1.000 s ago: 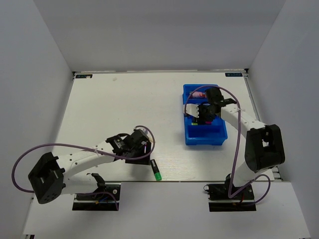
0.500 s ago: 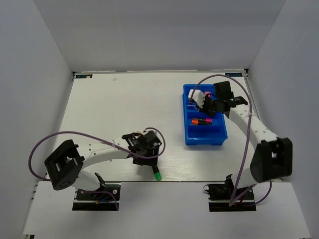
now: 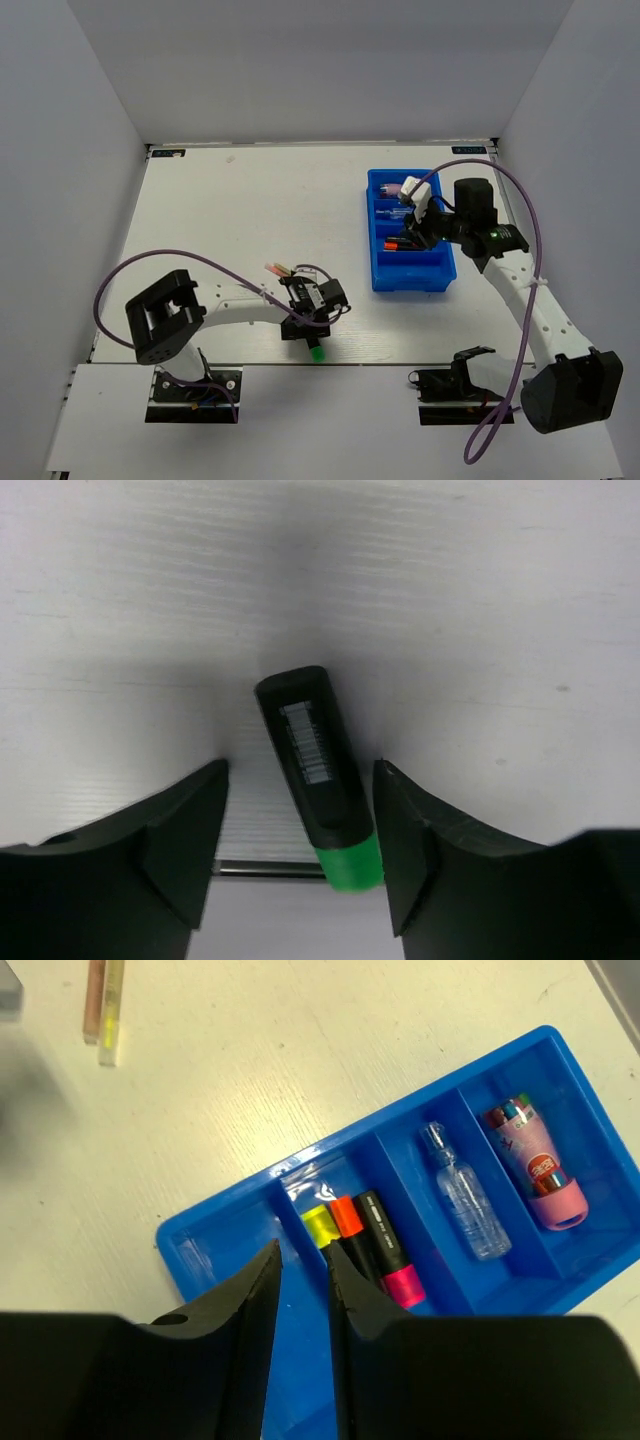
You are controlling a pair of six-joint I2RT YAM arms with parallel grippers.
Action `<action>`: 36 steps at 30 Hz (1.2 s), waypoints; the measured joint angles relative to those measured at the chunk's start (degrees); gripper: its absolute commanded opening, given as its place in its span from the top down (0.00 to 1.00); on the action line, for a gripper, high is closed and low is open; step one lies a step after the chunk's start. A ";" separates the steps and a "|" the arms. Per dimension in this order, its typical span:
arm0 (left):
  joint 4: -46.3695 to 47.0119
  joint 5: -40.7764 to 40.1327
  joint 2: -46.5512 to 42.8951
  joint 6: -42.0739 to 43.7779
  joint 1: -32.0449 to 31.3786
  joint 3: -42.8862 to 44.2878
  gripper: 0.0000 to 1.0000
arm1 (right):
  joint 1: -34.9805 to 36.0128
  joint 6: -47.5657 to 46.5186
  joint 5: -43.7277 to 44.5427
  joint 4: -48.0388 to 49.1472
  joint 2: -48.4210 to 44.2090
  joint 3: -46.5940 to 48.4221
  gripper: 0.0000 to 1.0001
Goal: Sort the stationery into containers
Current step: Pick up the pen from the center of the board, then place the pen in the storage box.
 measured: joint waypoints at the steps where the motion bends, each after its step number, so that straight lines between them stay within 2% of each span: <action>1: 0.17 -0.35 1.01 -1.46 -0.35 0.00 0.33 | 0.00 0.66 -0.24 -0.07 -0.44 -0.15 0.71; 3: -0.24 -1.40 2.29 -3.52 -0.96 0.81 0.39 | -0.07 2.01 -0.55 -0.20 -1.22 -0.17 0.71; 5: -0.66 -2.03 3.04 -4.96 -1.38 1.46 0.47 | -0.22 3.21 -0.55 -0.44 -2.27 -0.17 0.76; 6: -0.90 -2.34 3.34 -5.53 -1.51 1.79 0.56 | -0.28 3.69 -0.55 -0.55 -2.89 -0.17 0.78; 7: -0.96 -2.67 3.63 -6.08 -1.62 2.03 0.76 | -0.37 4.22 -0.50 -0.72 -3.45 -0.17 0.98; 10: -0.20 -3.10 4.13 -7.19 -1.66 2.84 1.00 | -0.55 6.75 -0.13 -1.09 -4.85 -0.17 1.00; 12: -0.09 -3.37 4.39 -6.71 -1.70 3.41 1.00 | -0.68 8.57 0.48 -1.38 -5.38 -0.17 0.99; 13: -0.37 -3.48 4.70 -6.32 -1.70 3.87 1.00 | -0.70 9.70 1.05 -1.57 -5.64 -0.17 0.75; 14: -0.50 -3.69 5.05 -5.11 -1.70 4.37 1.00 | -0.76 11.06 1.60 -2.01 -5.88 -0.17 0.10; 17: -3.98 -5.05 6.05 1.14 -1.62 9.05 1.00 | -0.81 12.81 2.51 -2.91 -6.29 -0.17 0.09; 18: -4.66 -5.68 6.10 3.82 -1.55 11.58 1.00 | -0.81 13.11 2.56 -3.13 -6.45 -0.17 0.18; 19: -6.43 -6.05 6.27 8.59 -1.16 16.46 1.00 | -0.81 13.38 2.62 -3.45 -6.62 -0.17 0.91; 20: -6.40 -6.08 6.29 11.08 -0.96 18.93 1.00 | -0.81 13.84 2.62 -3.78 -6.91 -0.28 1.00; 23: -4.39 -2.89 6.38 25.09 1.66 29.64 1.00 | -1.03 15.85 2.60 -3.43 -9.01 -2.80 1.00; 26: 1.81 3.32 6.27 38.40 6.93 35.56 1.00 | -1.46 17.38 2.67 -3.56 -10.47 -4.85 1.00; 31: 11.52 15.63 8.46 53.35 16.48 37.77 1.00 | -2.10 17.49 4.35 -3.82 -11.69 -5.07 1.00; 36: 27.61 33.00 17.46 62.66 23.10 38.56 1.00 | -2.32 17.40 5.77 -3.85 -13.46 -5.07 1.00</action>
